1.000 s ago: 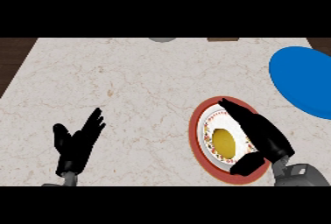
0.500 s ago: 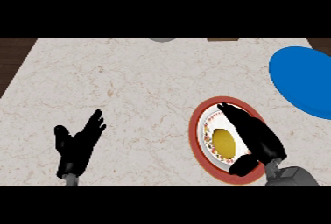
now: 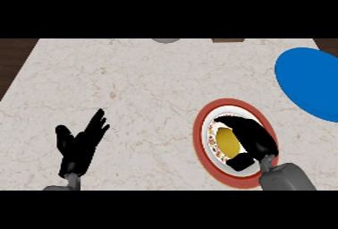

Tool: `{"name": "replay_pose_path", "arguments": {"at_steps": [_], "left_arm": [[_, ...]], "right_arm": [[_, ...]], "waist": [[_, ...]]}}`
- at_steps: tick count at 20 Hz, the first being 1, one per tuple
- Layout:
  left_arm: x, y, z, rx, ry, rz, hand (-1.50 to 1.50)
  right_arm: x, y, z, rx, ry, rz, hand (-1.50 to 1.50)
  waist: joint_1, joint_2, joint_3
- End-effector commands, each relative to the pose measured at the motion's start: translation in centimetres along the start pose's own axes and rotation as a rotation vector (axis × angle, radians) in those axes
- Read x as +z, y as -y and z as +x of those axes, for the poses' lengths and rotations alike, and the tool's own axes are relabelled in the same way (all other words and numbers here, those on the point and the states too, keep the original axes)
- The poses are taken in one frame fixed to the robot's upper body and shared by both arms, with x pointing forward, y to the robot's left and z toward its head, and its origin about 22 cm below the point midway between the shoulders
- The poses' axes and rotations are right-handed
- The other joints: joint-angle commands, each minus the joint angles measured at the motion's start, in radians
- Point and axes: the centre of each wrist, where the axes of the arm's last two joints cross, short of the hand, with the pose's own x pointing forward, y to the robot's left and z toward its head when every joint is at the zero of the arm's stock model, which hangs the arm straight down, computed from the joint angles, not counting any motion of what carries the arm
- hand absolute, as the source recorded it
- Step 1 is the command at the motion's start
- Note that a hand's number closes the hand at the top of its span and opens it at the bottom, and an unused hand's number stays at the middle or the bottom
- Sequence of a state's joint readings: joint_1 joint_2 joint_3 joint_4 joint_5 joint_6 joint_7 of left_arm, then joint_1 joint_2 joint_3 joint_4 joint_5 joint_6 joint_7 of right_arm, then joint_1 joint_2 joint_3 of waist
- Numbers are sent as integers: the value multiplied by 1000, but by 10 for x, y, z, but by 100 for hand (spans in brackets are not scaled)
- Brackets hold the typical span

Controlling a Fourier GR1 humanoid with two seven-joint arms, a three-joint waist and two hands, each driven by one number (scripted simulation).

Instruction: Pick the lemon from the plate and place it in the plate

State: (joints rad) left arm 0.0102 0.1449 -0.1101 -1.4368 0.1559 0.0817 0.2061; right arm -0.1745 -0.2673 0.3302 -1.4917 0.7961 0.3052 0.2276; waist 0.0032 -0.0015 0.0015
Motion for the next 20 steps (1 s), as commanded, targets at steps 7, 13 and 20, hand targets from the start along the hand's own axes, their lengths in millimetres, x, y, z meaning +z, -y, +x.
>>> {"name": "replay_pose_path", "arguments": {"at_steps": [7, 13, 20], "left_arm": [[-16, 4, 6, 9, -8, 2, 0], [-4, 1, -1, -4, -13, 24, 0], [9, -7, 3, 4, -27, 28, 0]], "right_arm": [[-6, -11, -8, 116, 51, -40, 150], [11, -12, -5, 89, 66, -209, 150], [51, -8, 9, -52, 25, -491, 150]], "waist": [[-4, 1, -2], [-7, 0, -2], [-19, -5, -1]]}}
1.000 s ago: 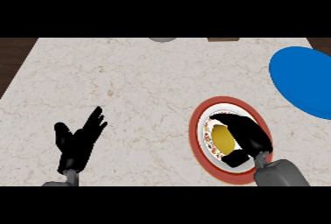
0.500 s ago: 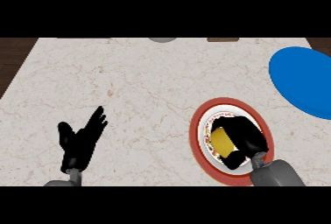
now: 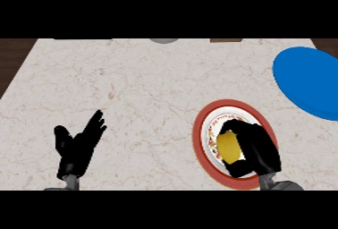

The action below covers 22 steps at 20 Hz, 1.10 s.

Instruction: Pick the lemon from the plate and place it in the plate

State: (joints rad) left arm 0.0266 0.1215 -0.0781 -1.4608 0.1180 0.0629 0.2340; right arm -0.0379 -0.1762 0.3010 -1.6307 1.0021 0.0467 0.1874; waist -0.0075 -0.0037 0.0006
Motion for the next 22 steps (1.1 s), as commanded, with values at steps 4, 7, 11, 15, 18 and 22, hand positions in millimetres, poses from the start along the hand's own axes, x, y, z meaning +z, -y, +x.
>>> {"name": "replay_pose_path", "arguments": {"at_steps": [4, 7, 11, 15, 18, 22], "left_arm": [[2, -4, -8, 9, -30, -6, 0], [-3, -1, 2, 14, -4, 4, 0], [-2, -4, -8, 25, -14, -3, 0], [-4, 20, 0, 5, -21, -3, 0], [-3, 21, -9, 3, 2, -31, 0], [-2, 11, -16, -2, 0, -24, 0]], "right_arm": [[31, 28, 18, -112, 4, -383, 150], [30, 54, 16, -206, -35, -478, 150], [42, 67, -16, -324, -118, -583, 150], [40, 89, -44, -409, -168, -651, 150], [10, 75, -71, -508, -227, -712, 150], [0, 94, -111, -455, -235, -809, 150]], "waist": [[-9, -1, -1], [-3, 1, 0], [-3, 2, 0], [0, 3, 0], [12, 7, 1], [11, 5, 0]]}}
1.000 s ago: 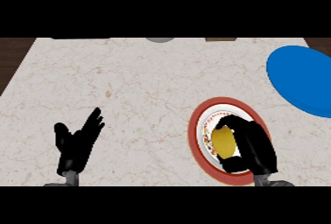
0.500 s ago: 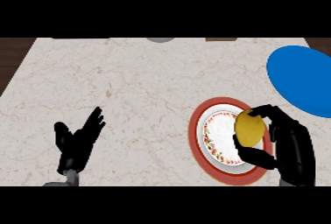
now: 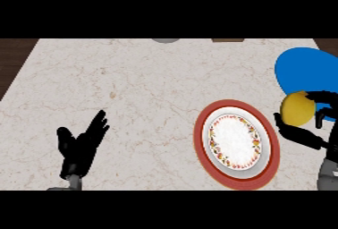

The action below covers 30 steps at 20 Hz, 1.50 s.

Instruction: Pick the lemon from the plate and place it in the plate

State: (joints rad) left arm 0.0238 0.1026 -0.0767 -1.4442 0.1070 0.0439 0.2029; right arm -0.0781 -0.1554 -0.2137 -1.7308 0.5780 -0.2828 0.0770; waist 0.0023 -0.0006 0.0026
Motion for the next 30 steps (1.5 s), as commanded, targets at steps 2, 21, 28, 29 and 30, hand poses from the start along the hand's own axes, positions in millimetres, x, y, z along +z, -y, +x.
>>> {"name": "replay_pose_path", "arguments": {"at_steps": [2, 21, 28, 29, 30], "left_arm": [[-4, 5, 6, 3, -20, -10, 0], [-9, 7, 13, -18, 0, -50, 0], [-15, 23, 19, -25, 20, -61, 0], [-10, 26, 9, -29, 1, -95, 0], [-16, 33, 16, -22, 11, -73, 0]], "right_arm": [[-41, 5, -44, 14, -4, -103, 150], [-152, 69, -119, 65, -38, -269, 150], [-128, 67, -147, 230, -260, 91, -150], [-139, 74, -138, 210, -280, 64, -150], [-127, 69, -148, 156, -233, 88, -150]], "waist": [[6, 3, -2], [65, 27, 4], [86, 39, 6], [104, 45, 7], [79, 43, 9]]}}
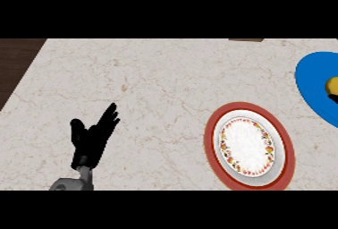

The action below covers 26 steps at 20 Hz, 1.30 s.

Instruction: Pick the lemon from the plate and place it in the plate

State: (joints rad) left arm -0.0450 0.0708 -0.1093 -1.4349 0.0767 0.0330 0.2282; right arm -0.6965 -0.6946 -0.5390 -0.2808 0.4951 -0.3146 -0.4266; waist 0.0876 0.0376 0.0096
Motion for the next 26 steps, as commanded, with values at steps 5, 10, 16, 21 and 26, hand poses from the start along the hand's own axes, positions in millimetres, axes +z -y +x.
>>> {"name": "replay_pose_path", "arguments": {"at_steps": [5, 10, 16, 21, 26], "left_arm": [[0, -8, -2, 4, -13, -2, 0], [3, -7, -5, 0, -15, 1, 0], [1, -9, -9, 24, -35, 20, 0], [8, -12, -11, 27, -34, 25, 0], [11, -19, -19, 22, -41, 55, 0]], "right_arm": [[0, -10, 4, -220, 87, 62, -150], [-8, 0, 10, -440, 87, -83, -150], [1, 41, -27, -552, 56, -44, -150], [17, 72, -57, -607, 73, 70, -150], [36, 100, -84, -610, 117, 200, -150]], "waist": [[-3, 1, 3], [-9, -2, 2], [-36, -5, 1], [-41, -10, 1], [-57, -19, -2]]}}
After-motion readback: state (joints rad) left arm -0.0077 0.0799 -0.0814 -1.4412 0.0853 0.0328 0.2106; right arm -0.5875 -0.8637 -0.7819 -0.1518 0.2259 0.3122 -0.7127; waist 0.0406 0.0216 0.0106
